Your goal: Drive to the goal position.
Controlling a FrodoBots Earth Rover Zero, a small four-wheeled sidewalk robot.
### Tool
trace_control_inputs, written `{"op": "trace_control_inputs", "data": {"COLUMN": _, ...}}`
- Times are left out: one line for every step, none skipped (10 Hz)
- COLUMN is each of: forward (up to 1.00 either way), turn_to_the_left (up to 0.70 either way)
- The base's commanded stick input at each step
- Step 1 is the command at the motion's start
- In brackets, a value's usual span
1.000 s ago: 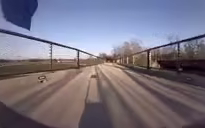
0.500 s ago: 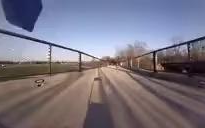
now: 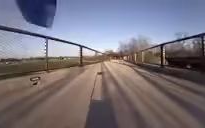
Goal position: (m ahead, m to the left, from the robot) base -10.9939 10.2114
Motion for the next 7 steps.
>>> {"op": "trace_control_inputs", "data": {"forward": 0.7, "turn_to_the_left": 0.14}}
{"op": "trace_control_inputs", "data": {"forward": 0.7, "turn_to_the_left": 0.14}}
{"op": "trace_control_inputs", "data": {"forward": 0.7, "turn_to_the_left": 0.14}}
{"op": "trace_control_inputs", "data": {"forward": 0.7, "turn_to_the_left": 0.14}}
{"op": "trace_control_inputs", "data": {"forward": 0.7, "turn_to_the_left": 0.14}}
{"op": "trace_control_inputs", "data": {"forward": 0.7, "turn_to_the_left": 0.14}}
{"op": "trace_control_inputs", "data": {"forward": 0.7, "turn_to_the_left": 0.14}}
